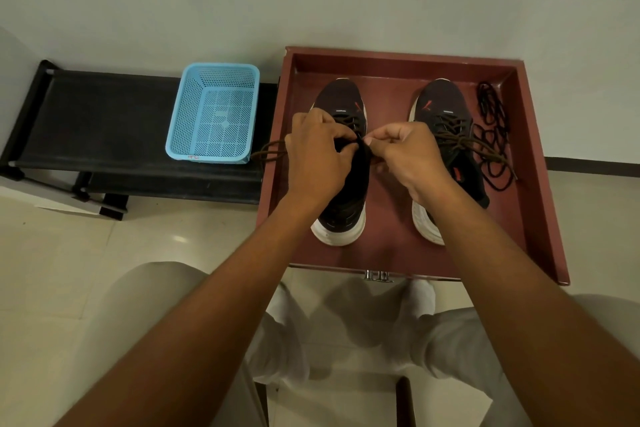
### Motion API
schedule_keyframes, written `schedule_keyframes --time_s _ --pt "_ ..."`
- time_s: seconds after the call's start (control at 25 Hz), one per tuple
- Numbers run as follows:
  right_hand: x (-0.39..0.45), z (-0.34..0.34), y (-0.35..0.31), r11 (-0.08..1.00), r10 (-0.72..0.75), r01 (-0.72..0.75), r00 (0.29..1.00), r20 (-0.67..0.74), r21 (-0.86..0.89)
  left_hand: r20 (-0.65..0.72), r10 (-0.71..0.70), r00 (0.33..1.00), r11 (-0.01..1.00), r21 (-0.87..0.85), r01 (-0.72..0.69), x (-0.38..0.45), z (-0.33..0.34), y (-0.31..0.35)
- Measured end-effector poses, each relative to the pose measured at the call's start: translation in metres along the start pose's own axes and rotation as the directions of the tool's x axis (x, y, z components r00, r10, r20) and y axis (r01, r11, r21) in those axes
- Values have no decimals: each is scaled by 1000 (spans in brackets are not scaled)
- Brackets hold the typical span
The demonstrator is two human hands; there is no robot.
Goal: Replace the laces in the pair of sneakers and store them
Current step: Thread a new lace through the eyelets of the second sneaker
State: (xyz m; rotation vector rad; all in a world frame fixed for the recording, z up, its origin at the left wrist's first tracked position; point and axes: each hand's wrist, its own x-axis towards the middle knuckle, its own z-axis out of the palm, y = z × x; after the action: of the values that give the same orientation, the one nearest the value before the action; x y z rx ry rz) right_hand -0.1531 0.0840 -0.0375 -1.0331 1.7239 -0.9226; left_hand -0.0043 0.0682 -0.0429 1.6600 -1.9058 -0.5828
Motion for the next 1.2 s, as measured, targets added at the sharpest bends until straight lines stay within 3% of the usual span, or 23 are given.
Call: schedule_keyframes --time_s 0.12,0.24,0.4,0.48,0.56,0.68,0.92,1.0,1.12,1.2 --pt "3 -6 -1 994 -16 14 1000 -17 -108 28 -5 1000 999 53 3 0 0 0" --pt "3 -30 -12 919 -141 85 983 -119 -386 48 -19 999 997 74 16 1 -3 0" --pt "0 -64 -22 812 -176 14 959 -222 -584 67 -50 996 999 -17 51 6 -11 -3" --pt "-2 -57 -23 753 -259 70 946 -197 -654 70 -54 996 995 -82 59 9 -17 -4" --pt "-1 -41 -23 690 -391 225 916 -92 -688 79 -64 995 994 -81 70 10 -21 -4" --pt "4 -19 -19 597 -389 342 914 111 -726 80 -38 996 999 -18 40 7 -20 -4" --pt "5 -6 -6 622 -409 361 906 105 -694 54 -18 998 999 -35 20 5 -19 -6" --pt "5 -14 -8 624 -405 319 913 53 -713 53 -7 999 999 -42 9 5 -18 -7" --pt "11 -44 -11 606 -370 131 919 -133 -785 58 -12 998 999 -50 15 5 -18 -11" --pt "13 -62 -14 604 -273 -10 937 -218 -797 66 -18 998 999 -41 21 6 -19 -10"
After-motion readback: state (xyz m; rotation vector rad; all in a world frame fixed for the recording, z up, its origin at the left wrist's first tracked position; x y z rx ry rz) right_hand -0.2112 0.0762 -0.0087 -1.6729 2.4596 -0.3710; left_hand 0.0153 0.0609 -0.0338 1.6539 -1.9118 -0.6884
